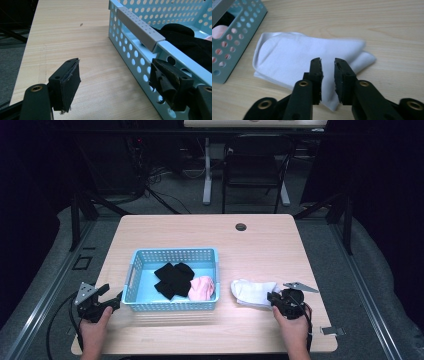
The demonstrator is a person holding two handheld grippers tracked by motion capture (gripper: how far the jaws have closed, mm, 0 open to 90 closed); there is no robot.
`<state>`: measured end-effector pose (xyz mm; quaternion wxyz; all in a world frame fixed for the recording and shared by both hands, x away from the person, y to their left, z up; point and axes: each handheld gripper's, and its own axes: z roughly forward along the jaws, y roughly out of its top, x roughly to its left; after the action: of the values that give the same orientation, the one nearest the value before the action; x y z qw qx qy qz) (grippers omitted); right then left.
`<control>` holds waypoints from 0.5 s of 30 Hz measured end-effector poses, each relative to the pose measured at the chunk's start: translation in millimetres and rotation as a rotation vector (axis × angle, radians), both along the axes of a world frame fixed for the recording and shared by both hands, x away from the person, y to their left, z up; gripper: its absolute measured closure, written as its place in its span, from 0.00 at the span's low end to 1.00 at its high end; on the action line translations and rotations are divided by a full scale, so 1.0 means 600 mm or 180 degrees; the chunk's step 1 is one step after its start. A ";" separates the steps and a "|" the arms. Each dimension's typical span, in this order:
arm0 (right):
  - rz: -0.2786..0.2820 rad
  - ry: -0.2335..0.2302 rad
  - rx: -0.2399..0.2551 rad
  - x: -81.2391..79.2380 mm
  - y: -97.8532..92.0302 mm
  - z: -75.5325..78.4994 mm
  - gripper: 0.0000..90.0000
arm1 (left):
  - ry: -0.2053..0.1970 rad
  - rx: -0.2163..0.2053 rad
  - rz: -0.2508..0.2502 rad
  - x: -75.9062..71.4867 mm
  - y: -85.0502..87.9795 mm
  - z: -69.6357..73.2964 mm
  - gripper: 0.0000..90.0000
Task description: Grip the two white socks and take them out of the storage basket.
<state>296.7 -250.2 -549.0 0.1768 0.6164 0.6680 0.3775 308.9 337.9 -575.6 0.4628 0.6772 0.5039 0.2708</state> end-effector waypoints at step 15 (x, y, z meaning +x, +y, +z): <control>-0.0058 -0.0190 0.0174 -0.014 -0.003 0.012 0.64 | 0.0013 0.0009 0.0000 0.000 0.000 0.000 0.27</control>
<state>288.2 -252.1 -541.7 0.1832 0.6156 0.6462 0.4122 309.0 337.7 -575.4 0.4608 0.6784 0.5045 0.2701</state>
